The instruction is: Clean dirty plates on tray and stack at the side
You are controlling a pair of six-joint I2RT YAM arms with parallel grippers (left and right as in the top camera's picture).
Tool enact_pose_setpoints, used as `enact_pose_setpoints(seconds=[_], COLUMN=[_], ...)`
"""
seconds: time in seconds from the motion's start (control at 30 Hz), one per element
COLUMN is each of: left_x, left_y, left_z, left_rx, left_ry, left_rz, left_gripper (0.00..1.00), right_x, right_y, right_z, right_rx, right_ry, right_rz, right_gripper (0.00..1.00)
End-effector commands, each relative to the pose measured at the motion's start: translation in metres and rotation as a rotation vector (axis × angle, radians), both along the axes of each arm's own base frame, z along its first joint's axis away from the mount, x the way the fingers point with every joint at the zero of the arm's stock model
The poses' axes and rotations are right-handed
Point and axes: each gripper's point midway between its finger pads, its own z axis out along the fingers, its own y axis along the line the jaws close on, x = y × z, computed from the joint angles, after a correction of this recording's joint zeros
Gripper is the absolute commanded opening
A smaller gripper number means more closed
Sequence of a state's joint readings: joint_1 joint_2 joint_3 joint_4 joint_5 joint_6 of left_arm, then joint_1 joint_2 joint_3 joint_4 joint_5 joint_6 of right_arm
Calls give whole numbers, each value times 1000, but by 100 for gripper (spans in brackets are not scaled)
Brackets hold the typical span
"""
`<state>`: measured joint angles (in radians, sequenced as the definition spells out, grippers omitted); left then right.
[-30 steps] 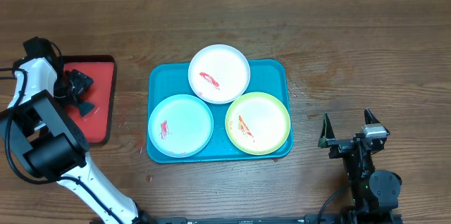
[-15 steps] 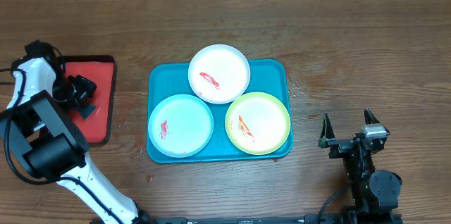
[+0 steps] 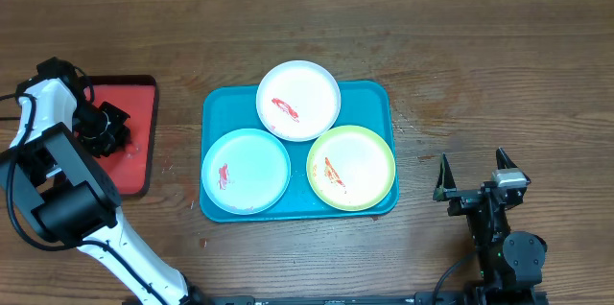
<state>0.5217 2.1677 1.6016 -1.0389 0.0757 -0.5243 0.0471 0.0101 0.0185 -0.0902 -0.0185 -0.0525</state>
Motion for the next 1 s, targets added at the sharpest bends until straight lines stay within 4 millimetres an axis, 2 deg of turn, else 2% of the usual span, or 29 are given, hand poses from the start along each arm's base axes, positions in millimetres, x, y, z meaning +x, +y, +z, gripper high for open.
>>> enact_pose_setpoints(seconds=[0.0, 0.03, 0.13, 0.3, 0.37, 0.4, 0.43, 0.73, 0.77, 0.83, 0.97], left_x=[-1, -1, 3, 10, 10, 9, 8, 3, 3, 2, 4], left_y=[11, 17, 30, 34, 33, 31, 31, 23, 22, 22, 25], left_z=[-7, -7, -7, -6, -6, -6, -6, -7, -7, -6, 2], left_rx=[51, 83, 151, 165, 160, 154, 150, 115, 109, 108, 120], left_ry=[21, 24, 17, -10, -11, -8, -5, 11, 11, 15, 16], left_rz=[-4, -4, -3, -1, -1, -1, -1, -5, -4, -4, -4], left_gripper=[94, 100, 100, 98, 74, 65, 60, 56, 48, 23, 9], right_x=[0, 0, 0, 0, 0, 0, 0, 0, 0, 0, 0], right_y=[-2, -2, -2, -2, -2, -2, -2, -2, -2, -2, -2], right_z=[-2, -2, -2, -2, -2, -2, -2, -2, -2, -2, -2], right_rx=[-1, -1, -1, -1, -1, -1, -1, -1, -1, -1, -1], right_ry=[-3, -3, -3, -3, -3, -3, -3, -3, -3, -3, -3], right_rz=[-9, -9, -9, -9, -9, -9, -9, -9, -9, -9, -9], right_gripper=[100, 100, 100, 100, 100, 100, 100, 100, 100, 100, 100])
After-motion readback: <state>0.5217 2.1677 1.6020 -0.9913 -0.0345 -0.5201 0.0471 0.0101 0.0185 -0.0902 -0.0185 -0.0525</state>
